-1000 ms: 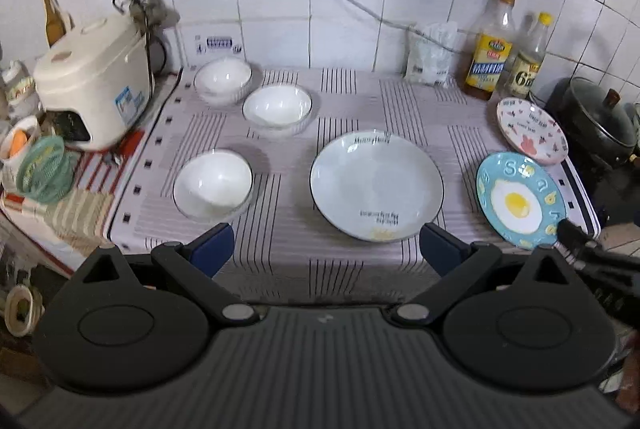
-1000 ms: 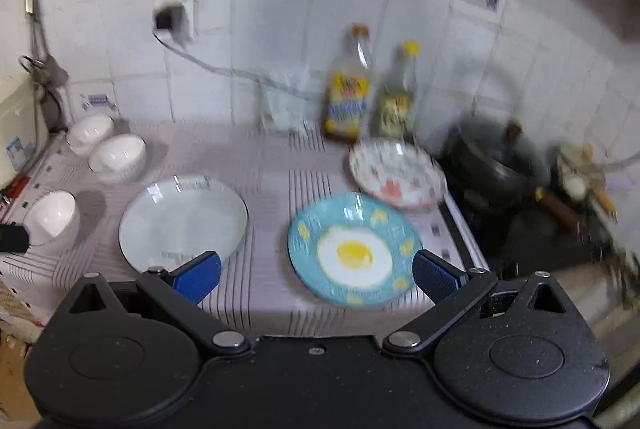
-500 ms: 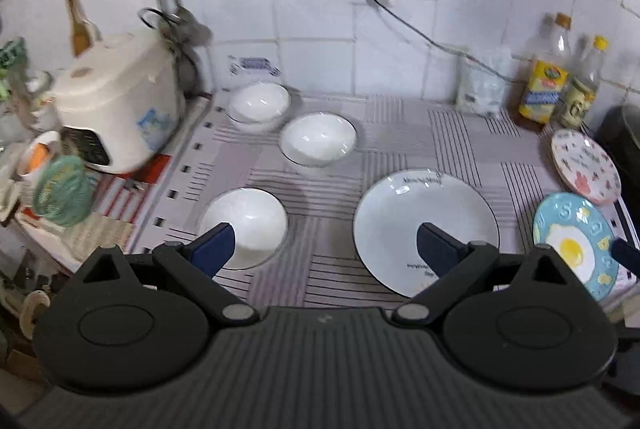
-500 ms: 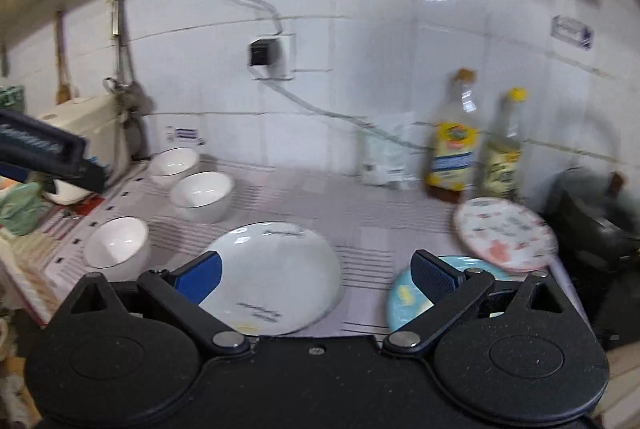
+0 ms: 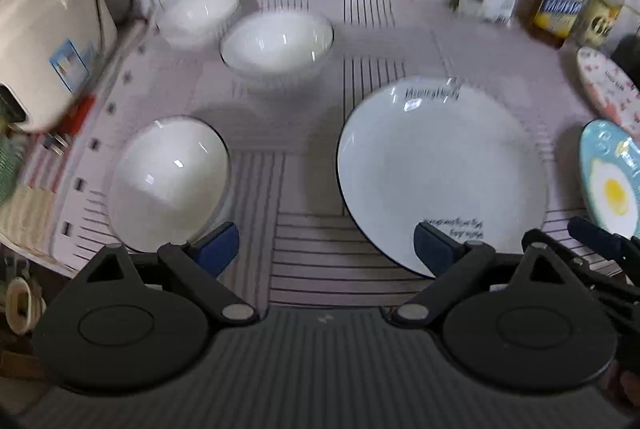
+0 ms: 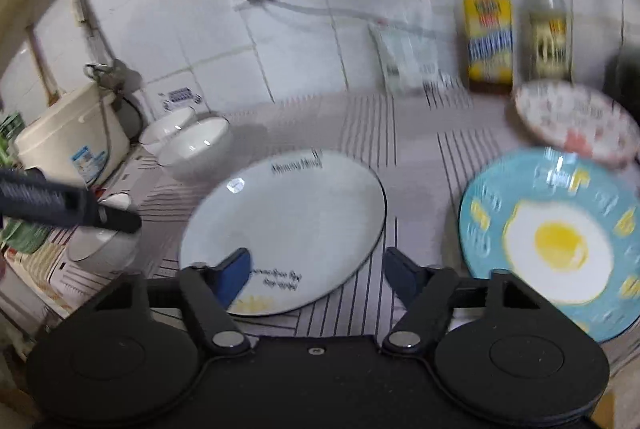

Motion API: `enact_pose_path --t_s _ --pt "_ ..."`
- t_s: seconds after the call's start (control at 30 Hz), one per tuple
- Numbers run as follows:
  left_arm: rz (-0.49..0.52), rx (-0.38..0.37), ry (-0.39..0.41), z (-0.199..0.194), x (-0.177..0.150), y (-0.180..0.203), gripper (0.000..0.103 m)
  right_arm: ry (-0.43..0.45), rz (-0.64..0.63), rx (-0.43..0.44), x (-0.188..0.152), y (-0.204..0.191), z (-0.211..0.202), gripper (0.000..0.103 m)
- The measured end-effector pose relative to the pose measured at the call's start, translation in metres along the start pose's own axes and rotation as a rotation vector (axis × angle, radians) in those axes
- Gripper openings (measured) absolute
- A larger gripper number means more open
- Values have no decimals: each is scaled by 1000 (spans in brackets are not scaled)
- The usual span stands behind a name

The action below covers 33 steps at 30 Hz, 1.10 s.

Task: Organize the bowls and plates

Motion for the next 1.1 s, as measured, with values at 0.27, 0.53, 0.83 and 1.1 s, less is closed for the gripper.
enact_pose_path --t_s 0.27,0.53,0.83,1.1 --pt "-83 -52 -75 39 -10 -11 81 -73 87 -13 -15 7 40 63" --pt "-202 -158 -87 55 -13 -17 50 -100 148 -6 -13 10 62 52" --pt "-260 -231 -84 66 -11 -2 27 -93 147 -4 -16 22 60 27" --pt "-131 -208 -7 65 -10 15 27 -90 141 21 -13 26 62 24"
Point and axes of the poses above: each gripper's, at about its wrist camera, not at the fingertips, and z roughly the way its jaws point, y to its right, x to its top, the point moved 7 cm from there along z, roughly the way its jaws point, and after that the axes turned 3 degrees about y, right-handed, at the moved point
